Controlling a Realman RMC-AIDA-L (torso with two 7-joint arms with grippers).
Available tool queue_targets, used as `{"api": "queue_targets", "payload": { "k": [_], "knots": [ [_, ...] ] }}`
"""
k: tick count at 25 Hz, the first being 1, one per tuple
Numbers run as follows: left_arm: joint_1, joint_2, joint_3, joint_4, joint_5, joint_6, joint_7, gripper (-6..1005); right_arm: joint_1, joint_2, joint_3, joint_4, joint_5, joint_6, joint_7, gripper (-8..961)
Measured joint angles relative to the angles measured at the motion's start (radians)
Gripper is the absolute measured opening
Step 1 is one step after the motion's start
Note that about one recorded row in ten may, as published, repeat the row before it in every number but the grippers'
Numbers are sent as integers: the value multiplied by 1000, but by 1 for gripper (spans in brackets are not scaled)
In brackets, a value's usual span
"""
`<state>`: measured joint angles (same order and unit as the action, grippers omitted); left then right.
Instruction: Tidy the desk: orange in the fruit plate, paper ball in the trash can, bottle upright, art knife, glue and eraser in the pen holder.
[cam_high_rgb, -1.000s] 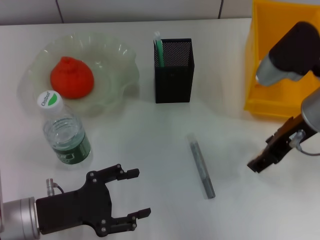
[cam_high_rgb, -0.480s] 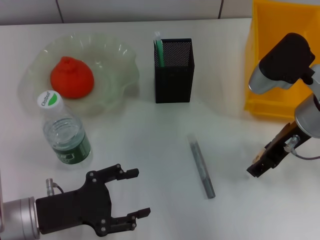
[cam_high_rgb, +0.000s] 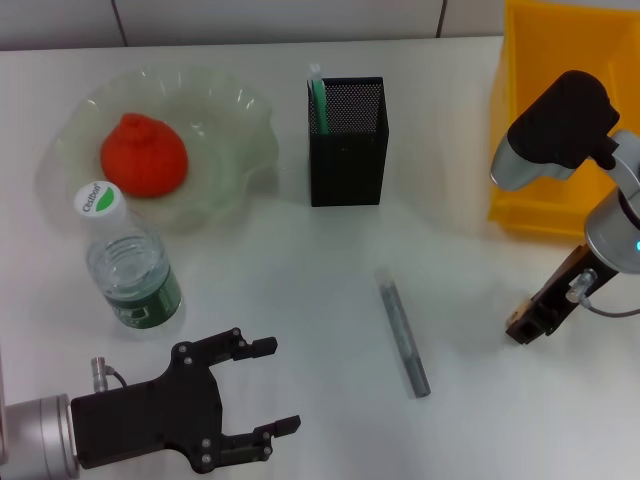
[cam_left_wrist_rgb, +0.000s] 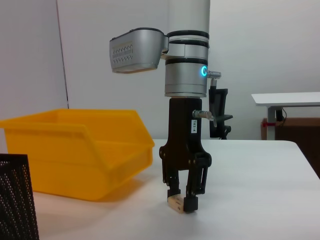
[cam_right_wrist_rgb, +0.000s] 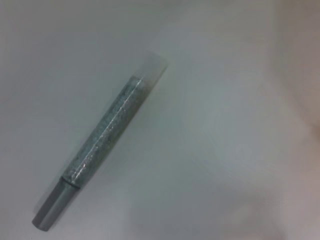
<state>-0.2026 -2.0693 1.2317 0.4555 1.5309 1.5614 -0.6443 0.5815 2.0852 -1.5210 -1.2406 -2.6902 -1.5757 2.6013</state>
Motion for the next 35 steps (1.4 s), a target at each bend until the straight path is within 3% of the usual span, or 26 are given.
{"api": "queue_targets", "payload": {
  "k": [1,6,9,13,17,20,25,27,35],
  "knots": [
    [0,0,0,0,0,0,0,775,0,0,0,-1,0,0,0,534],
    [2,0,0,0,0,0,0,775,-1,1,-1,-4,4,4,0,409],
    [1,0,0,0,0,0,0,775,-15,2,3,-59,12,-1,0,409],
    [-1,0,1,0,0,0,0,775,-61,3,26,-258,65,-34,5,409],
    [-1,0,2,0,0,0,0,776,-80,2,113,-441,156,-40,0,410],
    [-2,0,2,0,0,0,0,776,-63,0,178,-490,210,17,-15,410],
    [0,-1,1,0,0,-8,0,776,-5,-2,187,-390,252,184,-47,410],
    [0,-1,1,0,0,-11,0,776,67,-1,187,-262,253,248,-60,410],
    [-3,-2,2,-1,0,-14,0,776,209,-2,193,31,247,366,-136,410]
  ]
}}
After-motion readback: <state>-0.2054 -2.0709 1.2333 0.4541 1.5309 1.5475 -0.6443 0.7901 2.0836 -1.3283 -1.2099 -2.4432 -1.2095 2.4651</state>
